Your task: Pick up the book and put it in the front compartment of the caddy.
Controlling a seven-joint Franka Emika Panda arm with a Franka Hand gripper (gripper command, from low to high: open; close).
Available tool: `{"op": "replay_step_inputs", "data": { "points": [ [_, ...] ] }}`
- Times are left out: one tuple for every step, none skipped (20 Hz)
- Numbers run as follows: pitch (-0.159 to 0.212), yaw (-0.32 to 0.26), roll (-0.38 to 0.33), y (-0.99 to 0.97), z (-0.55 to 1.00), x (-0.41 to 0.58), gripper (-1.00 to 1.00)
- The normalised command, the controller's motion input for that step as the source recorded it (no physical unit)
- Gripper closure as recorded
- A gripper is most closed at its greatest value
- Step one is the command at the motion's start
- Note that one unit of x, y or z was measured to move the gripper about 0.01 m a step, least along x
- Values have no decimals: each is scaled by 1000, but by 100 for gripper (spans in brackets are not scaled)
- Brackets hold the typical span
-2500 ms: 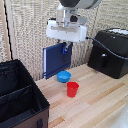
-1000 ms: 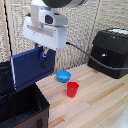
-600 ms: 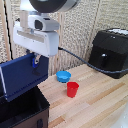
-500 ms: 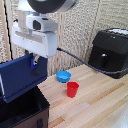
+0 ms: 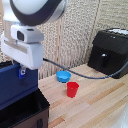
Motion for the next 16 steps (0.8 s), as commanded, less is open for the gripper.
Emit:
{"op": "replay_step_inputs", "data": {
  "points": [
    [-14,-126,-103,211,0,426,100],
    [-31,-129,-95,109,34,429,100],
    [-38,-118,-97,83,77,437,100],
    [-40,-100,-91,63,80,423,100],
    [-46,-97,-90,51,103,386,100],
    [-43,-92,-91,60,77,351,100],
    [-21,-74,-92,63,40,300,100],
    [0,-49,-78,66,31,274,100],
    [0,-32,-87,134,0,269,100],
    [20,0,-63,114,0,246,100],
    [29,0,-42,77,0,194,-100],
    [28,15,-23,0,0,131,-100],
    [26,19,0,0,0,46,-100],
    [60,31,11,-43,91,14,-100],
    [80,35,18,-109,251,60,-100],
    [96,0,18,-306,374,0,-100]
  ]
}}
